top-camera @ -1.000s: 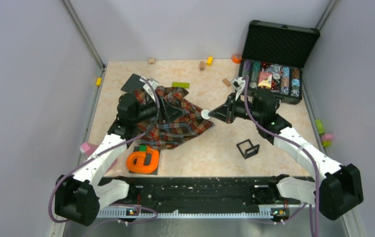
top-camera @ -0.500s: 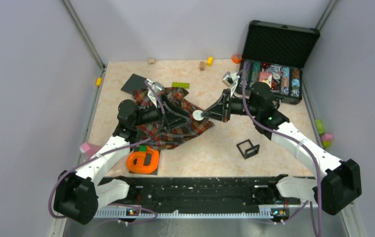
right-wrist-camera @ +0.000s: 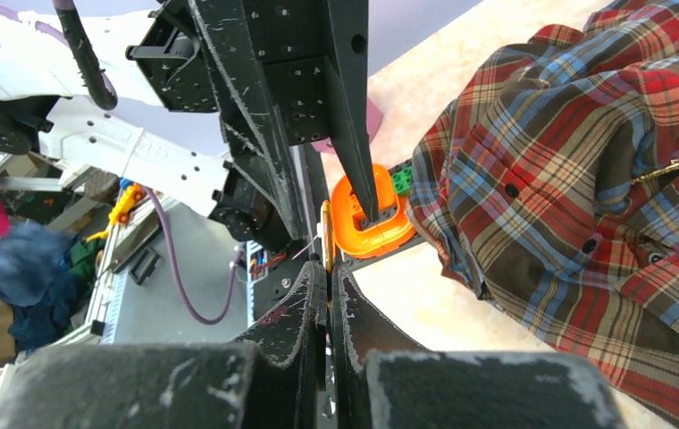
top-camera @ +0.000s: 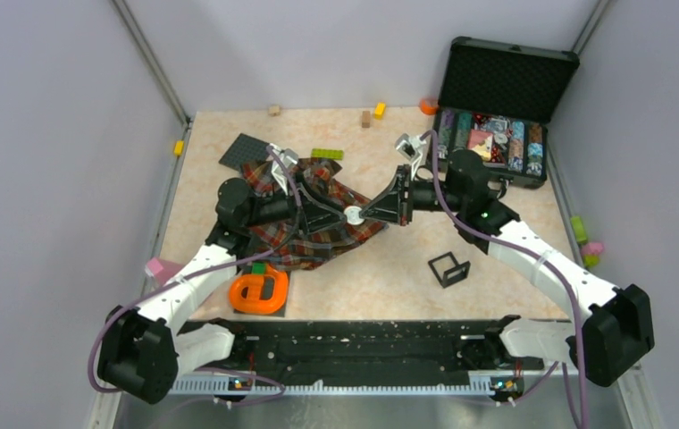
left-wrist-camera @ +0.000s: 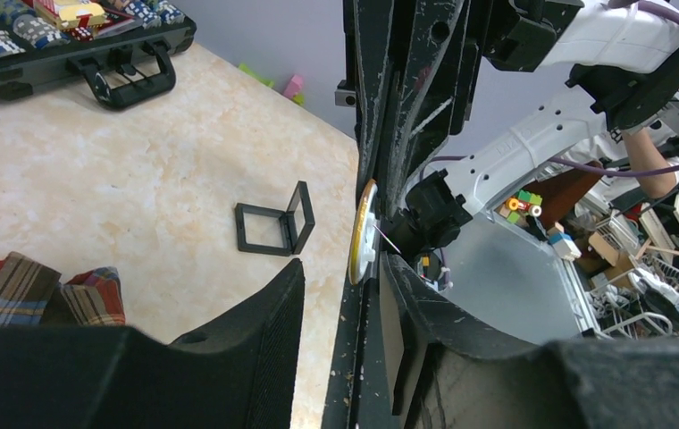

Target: Remove the brooch from the garment

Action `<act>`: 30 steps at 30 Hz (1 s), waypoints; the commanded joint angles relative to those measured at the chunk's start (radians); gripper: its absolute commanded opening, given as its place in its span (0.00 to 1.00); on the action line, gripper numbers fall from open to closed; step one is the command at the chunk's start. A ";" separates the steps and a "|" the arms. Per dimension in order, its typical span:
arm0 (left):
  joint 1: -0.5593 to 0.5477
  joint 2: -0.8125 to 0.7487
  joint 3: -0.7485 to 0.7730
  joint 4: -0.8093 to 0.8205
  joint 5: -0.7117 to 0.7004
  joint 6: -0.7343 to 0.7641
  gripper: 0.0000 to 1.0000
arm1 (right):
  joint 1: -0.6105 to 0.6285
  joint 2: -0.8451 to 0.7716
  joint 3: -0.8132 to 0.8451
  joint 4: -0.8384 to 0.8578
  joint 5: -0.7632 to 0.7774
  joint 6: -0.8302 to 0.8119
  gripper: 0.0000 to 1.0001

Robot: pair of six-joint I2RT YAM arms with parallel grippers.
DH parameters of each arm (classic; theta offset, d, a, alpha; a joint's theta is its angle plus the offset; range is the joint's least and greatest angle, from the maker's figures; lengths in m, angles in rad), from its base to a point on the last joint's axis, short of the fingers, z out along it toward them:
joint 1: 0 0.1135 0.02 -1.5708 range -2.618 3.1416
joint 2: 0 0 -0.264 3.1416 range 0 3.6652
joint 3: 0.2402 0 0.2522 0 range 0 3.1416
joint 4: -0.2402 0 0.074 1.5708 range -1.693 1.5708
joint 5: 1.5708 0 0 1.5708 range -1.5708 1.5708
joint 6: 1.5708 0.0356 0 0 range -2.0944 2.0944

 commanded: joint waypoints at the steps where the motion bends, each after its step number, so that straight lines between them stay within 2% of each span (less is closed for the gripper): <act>1: -0.008 0.021 0.044 0.053 0.030 -0.002 0.39 | 0.019 0.007 0.046 0.031 -0.019 -0.005 0.00; 7: -0.017 0.032 0.050 0.058 0.039 -0.004 0.26 | 0.027 0.022 0.053 0.036 -0.021 -0.005 0.00; 10: -0.020 0.038 0.050 0.058 0.042 -0.003 0.23 | 0.027 0.021 0.052 0.040 -0.019 -0.003 0.00; 11: -0.021 0.040 0.050 0.058 0.043 -0.004 0.19 | 0.028 0.021 0.052 0.040 -0.019 -0.003 0.00; 12: -0.023 0.039 0.049 0.057 0.043 -0.002 0.07 | 0.028 0.021 0.052 0.040 -0.020 -0.003 0.00; 13: -0.024 0.038 0.049 0.055 0.043 0.000 0.00 | 0.028 0.022 0.051 0.041 -0.018 -0.003 0.00; 16: -0.025 0.024 0.043 0.035 0.029 0.020 0.00 | 0.028 0.014 0.048 0.034 -0.012 -0.007 0.00; 19: -0.026 -0.005 0.037 -0.032 0.001 0.074 0.00 | 0.028 0.000 0.049 0.012 0.001 -0.018 0.19; 26: -0.054 -0.037 0.054 -0.166 -0.056 0.181 0.00 | 0.044 -0.010 0.061 -0.052 0.021 -0.028 0.43; 30: -0.073 -0.026 0.070 -0.182 -0.064 0.194 0.00 | 0.066 -0.008 0.057 -0.060 0.042 -0.040 0.41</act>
